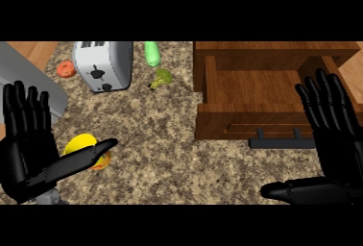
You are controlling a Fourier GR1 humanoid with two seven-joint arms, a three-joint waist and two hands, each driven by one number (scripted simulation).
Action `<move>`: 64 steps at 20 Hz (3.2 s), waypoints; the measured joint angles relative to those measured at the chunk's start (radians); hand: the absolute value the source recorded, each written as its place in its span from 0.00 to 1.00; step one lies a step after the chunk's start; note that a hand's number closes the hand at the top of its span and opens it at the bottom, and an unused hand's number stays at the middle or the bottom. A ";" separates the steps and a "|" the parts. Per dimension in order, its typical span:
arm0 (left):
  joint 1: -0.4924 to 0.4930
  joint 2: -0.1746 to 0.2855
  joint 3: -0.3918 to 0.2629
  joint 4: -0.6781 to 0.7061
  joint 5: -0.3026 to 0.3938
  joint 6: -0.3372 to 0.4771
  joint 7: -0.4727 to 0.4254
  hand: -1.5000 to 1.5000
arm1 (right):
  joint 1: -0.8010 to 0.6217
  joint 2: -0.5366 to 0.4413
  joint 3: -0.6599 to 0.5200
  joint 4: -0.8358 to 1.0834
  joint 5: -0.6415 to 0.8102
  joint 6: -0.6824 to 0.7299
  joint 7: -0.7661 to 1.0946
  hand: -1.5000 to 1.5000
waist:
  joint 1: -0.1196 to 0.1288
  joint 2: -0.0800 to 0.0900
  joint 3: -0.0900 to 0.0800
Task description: Pick up the cup, place it into the drawer and close the drawer
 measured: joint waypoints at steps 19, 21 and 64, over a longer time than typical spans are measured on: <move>0.160 -0.001 0.050 0.146 0.089 0.005 -0.152 0.00 | -0.053 0.001 -0.025 0.039 0.011 -0.003 0.007 0.00 | 0.002 0.000 0.000; 0.175 -0.001 0.070 0.187 0.111 -0.014 -0.195 0.00 | -0.049 -0.015 -0.043 0.013 -0.012 0.009 0.029 0.00 | 0.001 0.000 0.000; -0.039 0.077 0.283 1.061 0.314 -0.264 -0.774 0.00 | -0.029 0.009 -0.016 -0.074 -0.012 0.013 0.103 0.00 | -0.001 0.000 0.000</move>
